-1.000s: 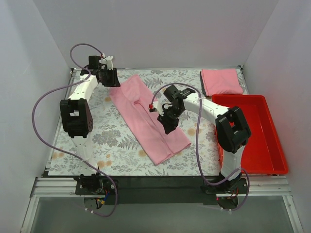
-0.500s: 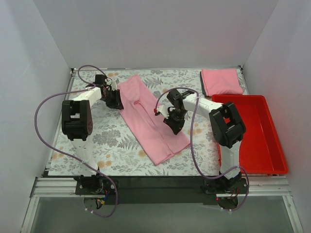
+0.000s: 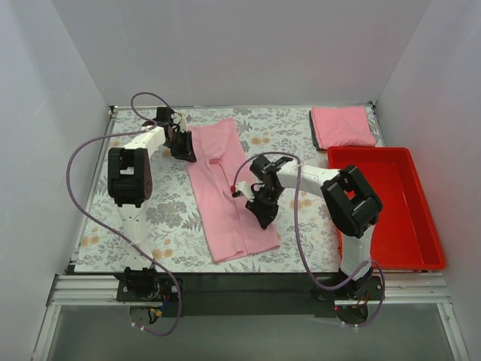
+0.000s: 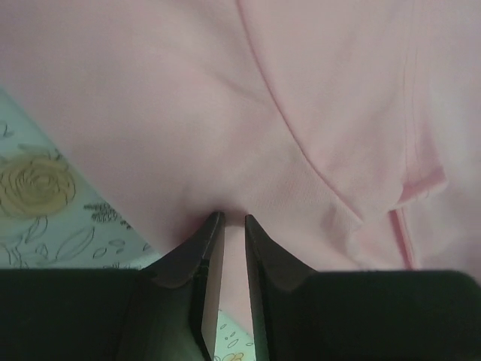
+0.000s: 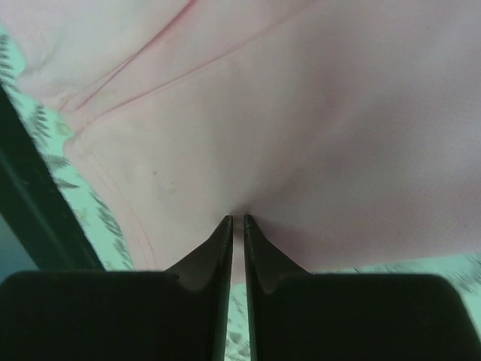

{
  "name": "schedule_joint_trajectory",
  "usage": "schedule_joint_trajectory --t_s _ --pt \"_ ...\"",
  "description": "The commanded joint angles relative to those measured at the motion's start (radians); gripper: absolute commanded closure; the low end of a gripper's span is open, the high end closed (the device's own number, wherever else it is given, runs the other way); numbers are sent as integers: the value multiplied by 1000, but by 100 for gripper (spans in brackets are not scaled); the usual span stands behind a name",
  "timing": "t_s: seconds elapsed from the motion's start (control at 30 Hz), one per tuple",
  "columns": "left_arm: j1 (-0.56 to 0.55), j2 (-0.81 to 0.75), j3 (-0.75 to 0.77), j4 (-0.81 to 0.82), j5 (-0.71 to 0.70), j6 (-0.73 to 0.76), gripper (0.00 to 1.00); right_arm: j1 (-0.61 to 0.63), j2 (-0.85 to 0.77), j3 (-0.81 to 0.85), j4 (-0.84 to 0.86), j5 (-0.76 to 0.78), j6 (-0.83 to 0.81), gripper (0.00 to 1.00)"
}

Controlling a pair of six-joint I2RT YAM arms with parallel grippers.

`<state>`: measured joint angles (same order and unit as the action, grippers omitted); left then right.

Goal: Fold and stack the t-shirts
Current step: Fold the tshirt

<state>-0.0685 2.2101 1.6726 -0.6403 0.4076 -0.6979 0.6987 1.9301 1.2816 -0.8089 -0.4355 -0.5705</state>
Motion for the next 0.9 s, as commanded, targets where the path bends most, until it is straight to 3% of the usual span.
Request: schedule_joint_trajectory --t_s 0.0,0.17,0.23,0.43,0.6,0.7,0.87 --pt "-43 127 132 -53 -26 46 83 102 21 -64 66 -115 69 83" --pt "-73 204 382 -104 43 28 83 101 -2 7 70 -175 103 79" --pt "-73 174 395 -89 34 20 83 58 -32 40 63 -160 97 78" --pt "-59 -39 274 1 79 50 73 -103 -92 163 54 -171 77 74" --pt "-60 -174 126 10 192 51 67 -142 -1 350 86 -117 161 75" --pt "-62 -204 60 -2 189 40 68 -140 79 450 108 -69 227 81" --pt "-63 -250 -128 13 198 14 78 -140 217 577 114 20 325 90"
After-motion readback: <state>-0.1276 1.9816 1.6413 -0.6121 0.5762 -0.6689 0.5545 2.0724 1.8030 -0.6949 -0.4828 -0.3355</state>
